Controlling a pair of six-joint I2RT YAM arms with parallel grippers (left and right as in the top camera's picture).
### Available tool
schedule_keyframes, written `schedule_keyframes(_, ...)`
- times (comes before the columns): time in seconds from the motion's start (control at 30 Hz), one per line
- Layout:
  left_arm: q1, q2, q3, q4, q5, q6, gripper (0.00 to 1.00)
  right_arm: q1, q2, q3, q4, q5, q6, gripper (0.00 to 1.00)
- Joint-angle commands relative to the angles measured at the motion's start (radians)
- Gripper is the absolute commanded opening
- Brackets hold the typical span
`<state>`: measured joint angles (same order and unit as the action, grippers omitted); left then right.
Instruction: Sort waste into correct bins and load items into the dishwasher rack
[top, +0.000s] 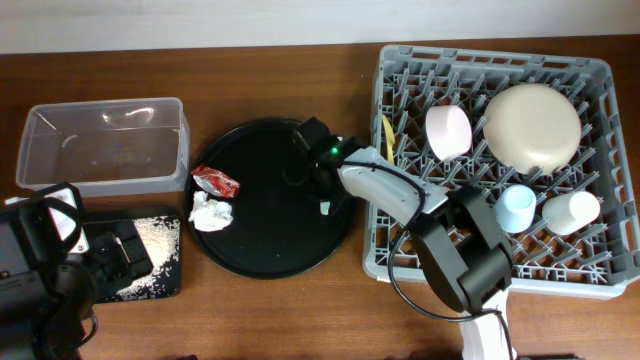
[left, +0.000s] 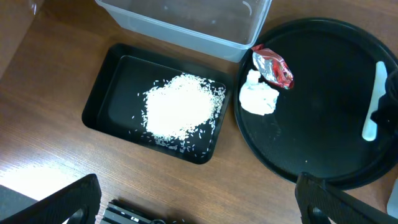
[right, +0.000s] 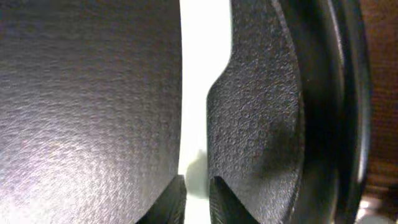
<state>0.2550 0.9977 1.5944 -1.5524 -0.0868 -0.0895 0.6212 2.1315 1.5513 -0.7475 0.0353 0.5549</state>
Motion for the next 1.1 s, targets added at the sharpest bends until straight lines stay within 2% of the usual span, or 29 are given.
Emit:
schedule_keyframes(0.0,0.005,-0.002,0.002,0.002,-0.008,0.016,0.99,0.014,-0.029,-0.025,-0.005,0.002,-0.027,0.15)
schedule_keyframes(0.17,0.005,-0.002,0.002,0.002,-0.008,0.016,1.00,0.014,-0.057,-0.025,-0.003,0.002,-0.027,0.16)
schedule_keyframes(0.2,0.005,-0.002,0.002,0.002,-0.008,0.016,0.99,0.014,-0.058,-0.025,-0.011,-0.007,-0.026,0.23)
schedule_keyframes(0.23,0.005,-0.002,0.002,0.002,-0.008,0.016,0.99,0.014,-0.057,-0.026,-0.023,-0.028,-0.026,0.36)
schedule_keyframes(0.37,0.005,-0.002,0.002,0.002,-0.008,0.016,0.99,0.054,-0.033,-0.028,-0.041,-0.050,-0.011,0.43)
schedule_keyframes(0.5,0.005,-0.002,0.002,0.002,-0.008,0.016,0.99,0.072,-0.011,-0.030,-0.045,-0.016,0.031,0.42)
schedule_keyframes(0.6,0.005,-0.002,0.002,0.002,-0.008,0.016,0.99,0.071,0.011,-0.036,-0.049,-0.016,0.057,0.33)
schedule_keyframes(0.7,0.005,-0.002,0.002,0.002,-0.008,0.016,0.99,0.071,0.014,-0.037,-0.068,-0.016,0.084,0.35)
schedule_keyframes(0.77,0.005,-0.002,0.002,0.002,-0.008,0.016,0.99,0.071,0.014,-0.037,-0.079,-0.016,0.102,0.43)
schedule_keyframes(0.87,0.005,-0.002,0.002,0.002,-0.008,0.016,0.99,0.071,0.014,-0.037,-0.086,-0.016,0.112,0.43)
schedule_keyframes(1.07,0.005,-0.002,0.002,0.002,-0.008,0.016,0.99,0.071,0.014,-0.035,-0.074,0.000,0.112,0.29)
